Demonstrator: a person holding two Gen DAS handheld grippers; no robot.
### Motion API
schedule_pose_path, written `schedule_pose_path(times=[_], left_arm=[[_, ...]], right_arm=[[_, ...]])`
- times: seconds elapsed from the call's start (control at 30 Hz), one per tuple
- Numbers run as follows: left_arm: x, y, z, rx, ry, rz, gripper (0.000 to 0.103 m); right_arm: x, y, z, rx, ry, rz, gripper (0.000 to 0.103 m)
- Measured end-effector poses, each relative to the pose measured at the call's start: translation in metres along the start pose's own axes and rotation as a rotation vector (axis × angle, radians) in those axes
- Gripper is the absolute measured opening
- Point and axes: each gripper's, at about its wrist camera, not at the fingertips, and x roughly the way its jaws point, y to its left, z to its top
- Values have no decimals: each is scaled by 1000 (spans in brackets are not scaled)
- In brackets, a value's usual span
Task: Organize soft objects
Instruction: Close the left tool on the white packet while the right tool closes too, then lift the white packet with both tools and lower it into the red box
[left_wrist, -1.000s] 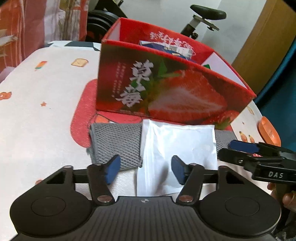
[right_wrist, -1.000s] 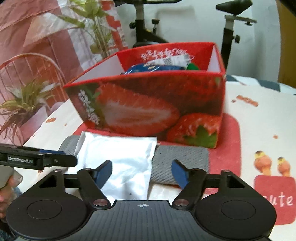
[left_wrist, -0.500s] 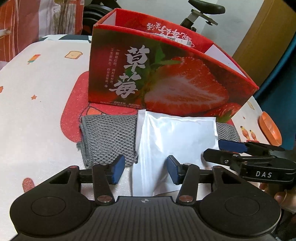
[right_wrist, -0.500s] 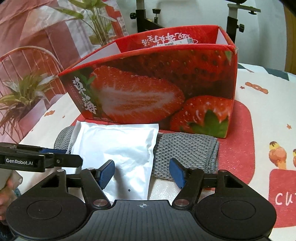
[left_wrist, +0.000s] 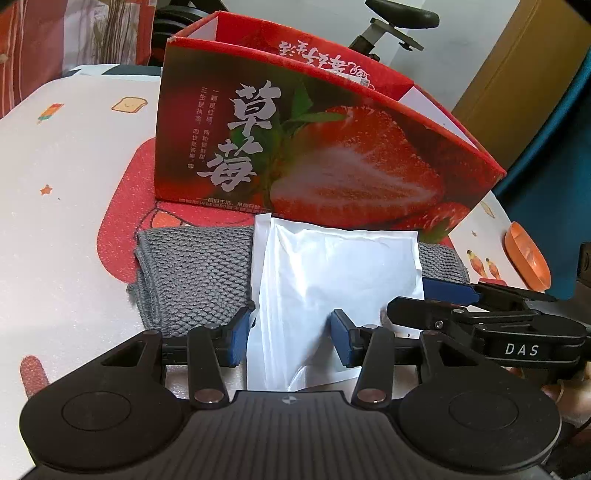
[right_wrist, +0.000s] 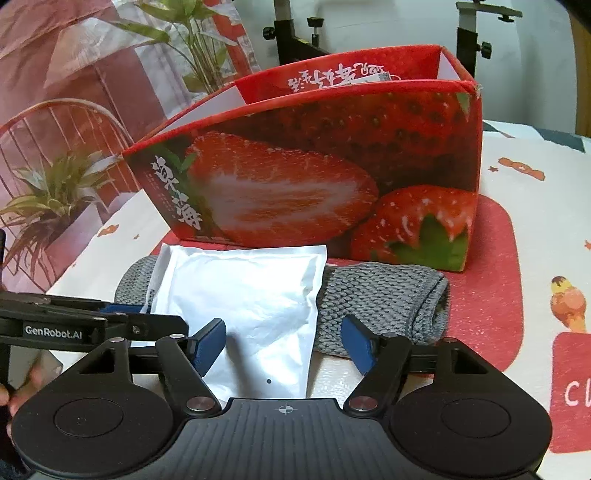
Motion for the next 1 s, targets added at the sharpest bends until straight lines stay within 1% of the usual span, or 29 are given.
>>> schedule_pose_path(times=[0.17,0.2,0.23,0.3,0.37,0.4,0.43,0.47,0.5,0.53,0.57,0.6,0.63,0.7,0.8,0.87,1.0], left_arm=[[1,-1,-1,2,4,-5,49],[1,-1,-1,-2,6,-13,47],[2,0,-1,-11,15,-30,42],[2,0,-3,-28,27,-63,42],[2,-1,-3,-18,29,-59,40],[2,-1,-4,-20,29,-59,36],[1,-1,-4,-26,29,-61,28],[1,1,-3,-31,29,-70,27],[0,1,-3,-34,29,-80,27],[-2,1,-4,-31,27,-78,27],[-3,0,-4,-26,28,-80,27],[-3,1,-4,-26,28,-83,27],[-4,0,-4,-27,27,-85,27],[-7,1,-5,-24,22,-90,27],[-12,1,-4,-29,16,-95,27],[-16,2,-3,-33,5,-98,27],[-31,5,1,-39,-43,-114,27]], right_arm=[[2,2,1,17,7,29,67],[3,3,1,17,8,32,67],[2,4,1,16,10,36,66],[2,4,1,25,11,45,66],[0,2,1,42,9,54,64],[-1,1,1,51,7,53,59],[-4,0,1,58,4,51,51],[-6,-2,1,62,-1,48,46],[-8,-3,1,69,-3,48,38],[-10,-5,1,75,-7,49,33],[-12,-6,0,79,-10,49,30],[-14,-5,0,77,-14,47,26],[-16,-5,-1,70,-17,44,23],[-20,-3,-1,52,-24,44,21],[-25,2,1,29,-39,52,14],[-30,6,3,10,-51,56,14],[-42,14,10,-24,-87,67,14]])
